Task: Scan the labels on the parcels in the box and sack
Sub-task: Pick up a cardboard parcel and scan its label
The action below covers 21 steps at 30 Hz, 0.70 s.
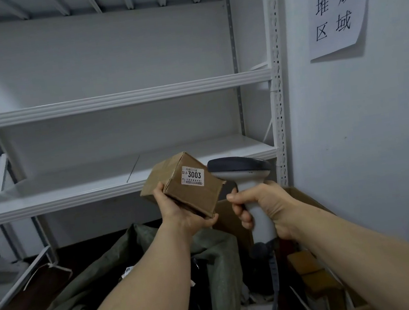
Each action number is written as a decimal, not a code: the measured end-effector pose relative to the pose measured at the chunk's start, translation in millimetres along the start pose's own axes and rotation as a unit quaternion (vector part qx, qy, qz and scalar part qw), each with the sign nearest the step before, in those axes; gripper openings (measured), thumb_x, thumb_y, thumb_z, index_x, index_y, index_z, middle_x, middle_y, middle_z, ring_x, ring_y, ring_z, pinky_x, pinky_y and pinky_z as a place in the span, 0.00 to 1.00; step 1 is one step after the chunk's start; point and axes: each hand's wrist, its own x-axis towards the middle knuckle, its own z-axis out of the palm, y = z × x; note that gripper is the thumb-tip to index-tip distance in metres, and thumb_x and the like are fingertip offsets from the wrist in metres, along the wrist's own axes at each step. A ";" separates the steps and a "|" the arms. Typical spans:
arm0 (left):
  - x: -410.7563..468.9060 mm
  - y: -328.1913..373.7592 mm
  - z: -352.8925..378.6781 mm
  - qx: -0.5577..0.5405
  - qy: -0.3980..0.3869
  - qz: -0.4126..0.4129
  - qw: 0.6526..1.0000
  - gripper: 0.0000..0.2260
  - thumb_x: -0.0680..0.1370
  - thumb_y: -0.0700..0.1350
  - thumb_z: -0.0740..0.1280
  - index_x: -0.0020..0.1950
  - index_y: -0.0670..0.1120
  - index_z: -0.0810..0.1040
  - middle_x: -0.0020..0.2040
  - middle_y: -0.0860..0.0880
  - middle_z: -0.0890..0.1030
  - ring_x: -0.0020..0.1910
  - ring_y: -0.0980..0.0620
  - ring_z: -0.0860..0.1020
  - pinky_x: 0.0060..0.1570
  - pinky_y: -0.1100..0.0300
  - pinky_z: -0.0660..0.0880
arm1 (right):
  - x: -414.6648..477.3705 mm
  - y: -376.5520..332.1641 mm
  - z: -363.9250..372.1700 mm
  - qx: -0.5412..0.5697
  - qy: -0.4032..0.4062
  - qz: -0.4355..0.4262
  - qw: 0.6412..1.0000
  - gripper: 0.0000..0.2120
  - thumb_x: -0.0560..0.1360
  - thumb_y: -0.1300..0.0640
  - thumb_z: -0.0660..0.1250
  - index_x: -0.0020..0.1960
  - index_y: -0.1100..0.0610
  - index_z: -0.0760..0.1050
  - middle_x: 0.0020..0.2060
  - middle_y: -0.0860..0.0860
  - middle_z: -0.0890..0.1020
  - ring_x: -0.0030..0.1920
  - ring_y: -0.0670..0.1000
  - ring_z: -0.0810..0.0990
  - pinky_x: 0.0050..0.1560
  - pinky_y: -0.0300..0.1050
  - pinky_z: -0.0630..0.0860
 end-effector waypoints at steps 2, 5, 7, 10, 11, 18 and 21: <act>-6.4 1.5 -1.2 0.033 0.027 0.007 0.999 0.36 0.64 0.73 0.57 0.60 0.50 0.79 0.59 0.41 0.79 0.58 0.37 0.73 0.59 0.34 0.63 | 0.0 2.0 -0.2 -0.005 -0.003 -0.005 1.000 0.03 0.71 0.66 0.70 0.40 0.61 0.76 0.28 0.56 0.77 0.24 0.49 0.70 0.25 0.39 0.70; -3.2 8.4 -17.5 0.118 0.109 0.043 0.986 0.39 0.59 0.74 0.62 0.62 0.52 0.77 0.56 0.44 0.81 0.55 0.39 0.76 0.53 0.41 0.70 | 1.6 8.6 -1.0 -0.003 0.000 -0.002 1.000 0.03 0.72 0.66 0.69 0.41 0.61 0.77 0.28 0.56 0.77 0.24 0.48 0.70 0.25 0.39 0.70; -1.6 13.6 -33.6 0.216 0.184 0.063 0.957 0.52 0.49 0.73 0.69 0.72 0.61 0.64 0.63 0.45 0.76 0.57 0.36 0.75 0.50 0.37 0.73 | 4.4 15.3 -0.9 0.000 0.002 0.005 1.000 0.03 0.73 0.66 0.69 0.40 0.61 0.76 0.27 0.56 0.77 0.23 0.48 0.70 0.24 0.39 0.69; 32.6 21.7 -82.4 0.403 0.318 0.116 0.850 0.55 0.56 0.78 0.66 0.77 0.59 0.49 0.76 0.43 0.58 0.73 0.35 0.59 0.70 0.37 0.57 | 11.7 27.1 2.3 0.004 0.008 0.025 1.000 0.05 0.73 0.66 0.68 0.39 0.60 0.75 0.26 0.55 0.76 0.23 0.48 0.69 0.23 0.38 0.68; 49.1 24.9 -105.7 0.465 0.330 0.110 0.814 0.58 0.53 0.80 0.64 0.78 0.56 0.52 0.77 0.44 0.56 0.74 0.36 0.56 0.72 0.38 0.53 | 15.1 31.3 3.8 0.004 0.009 0.033 0.999 0.06 0.73 0.66 0.68 0.39 0.60 0.75 0.26 0.55 0.76 0.23 0.48 0.69 0.23 0.38 0.68; 2.2 -20.1 -133.5 0.709 0.307 -0.040 0.634 0.43 0.69 0.69 0.61 0.78 0.57 0.45 0.79 0.43 0.43 0.76 0.35 0.43 0.71 0.35 0.43 | 33.1 60.1 -4.1 0.007 0.039 0.078 0.996 0.05 0.73 0.65 0.69 0.38 0.62 0.75 0.25 0.55 0.76 0.22 0.48 0.69 0.23 0.39 0.68; -0.3 -34.1 -129.6 0.706 0.303 -0.067 0.636 0.36 0.76 0.68 0.53 0.78 0.58 0.42 0.77 0.37 0.38 0.73 0.30 0.39 0.70 0.35 0.39 | 40.0 68.4 -11.3 0.013 0.049 0.085 0.995 0.05 0.73 0.66 0.68 0.38 0.61 0.75 0.24 0.55 0.76 0.23 0.49 0.69 0.24 0.38 0.68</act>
